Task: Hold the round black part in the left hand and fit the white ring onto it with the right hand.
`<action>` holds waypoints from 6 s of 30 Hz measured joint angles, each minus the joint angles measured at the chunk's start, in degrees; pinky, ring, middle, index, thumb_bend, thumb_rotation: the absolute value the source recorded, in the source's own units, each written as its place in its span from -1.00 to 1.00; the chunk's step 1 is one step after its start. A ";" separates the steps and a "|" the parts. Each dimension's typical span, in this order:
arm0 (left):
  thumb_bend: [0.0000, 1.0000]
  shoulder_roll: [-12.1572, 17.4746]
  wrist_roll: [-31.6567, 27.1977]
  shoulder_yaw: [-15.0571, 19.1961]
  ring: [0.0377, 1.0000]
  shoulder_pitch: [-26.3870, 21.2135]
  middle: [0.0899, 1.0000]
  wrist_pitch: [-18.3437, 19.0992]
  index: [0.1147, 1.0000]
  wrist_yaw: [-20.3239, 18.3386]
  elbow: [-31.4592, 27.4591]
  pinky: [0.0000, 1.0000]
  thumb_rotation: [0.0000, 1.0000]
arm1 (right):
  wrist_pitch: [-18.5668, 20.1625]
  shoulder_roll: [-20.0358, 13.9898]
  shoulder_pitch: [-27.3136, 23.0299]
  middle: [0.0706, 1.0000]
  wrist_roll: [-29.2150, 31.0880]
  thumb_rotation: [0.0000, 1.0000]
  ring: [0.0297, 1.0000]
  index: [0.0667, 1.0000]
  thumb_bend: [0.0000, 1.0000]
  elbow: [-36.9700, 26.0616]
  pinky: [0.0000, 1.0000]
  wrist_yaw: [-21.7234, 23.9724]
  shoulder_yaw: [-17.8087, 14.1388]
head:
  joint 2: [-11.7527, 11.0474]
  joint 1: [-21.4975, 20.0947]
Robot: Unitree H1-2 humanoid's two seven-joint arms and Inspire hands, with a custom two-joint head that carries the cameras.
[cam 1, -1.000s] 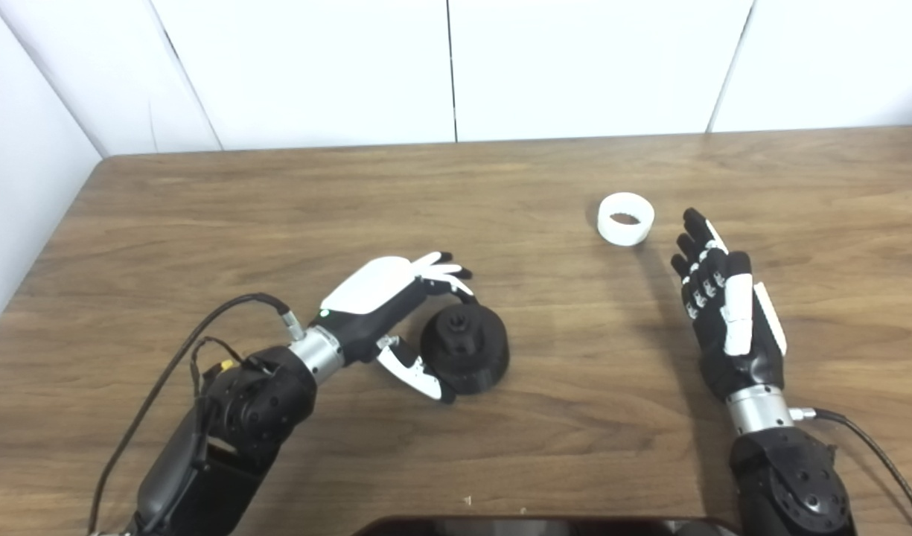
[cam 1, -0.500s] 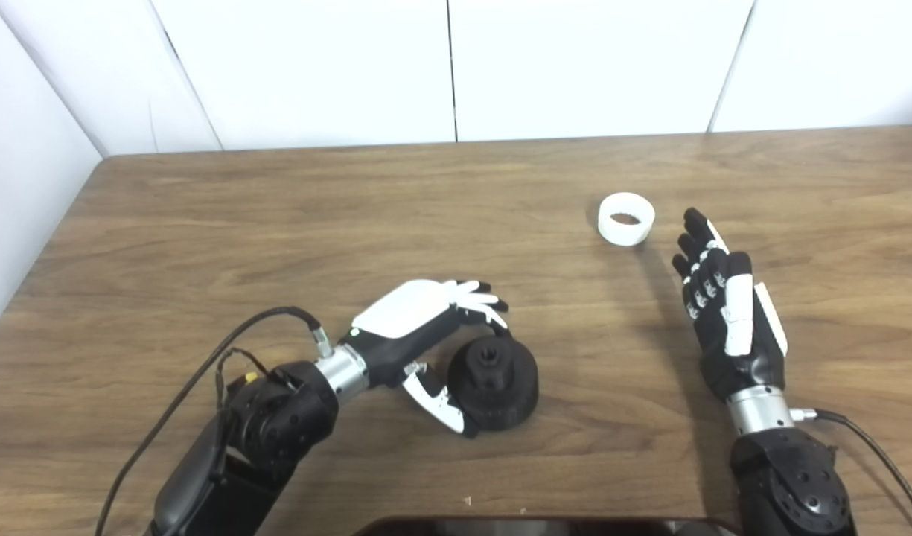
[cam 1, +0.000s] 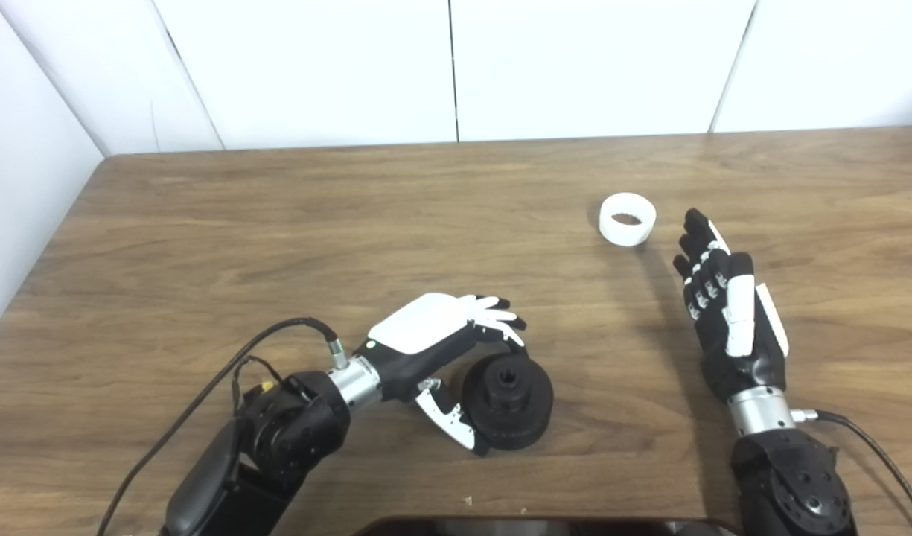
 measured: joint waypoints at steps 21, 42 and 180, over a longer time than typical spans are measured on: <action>0.84 -0.29 0.69 1.18 0.96 -0.03 0.80 -1.59 0.37 0.17 1.26 0.95 -0.49 | -0.01 -0.04 -0.06 0.91 0.10 1.00 1.00 0.86 0.36 0.06 1.00 0.00 -0.10 | -0.62 0.26; 0.81 -0.43 1.15 1.27 0.97 -0.04 0.81 0.04 0.26 -0.10 1.52 0.94 -0.49 | -0.01 -0.21 -0.17 0.90 0.27 1.00 1.00 0.85 0.33 0.18 1.00 0.02 -0.49 | -0.79 0.44; 0.80 -3.22 1.50 1.48 0.97 -1.60 0.81 -1.71 0.23 3.14 5.89 0.86 -0.48 | 2.32 -17.27 -35.40 0.80 -37.88 -0.41 1.00 0.29 0.63 35.71 0.99 1.08 16.56 | -2.72 0.70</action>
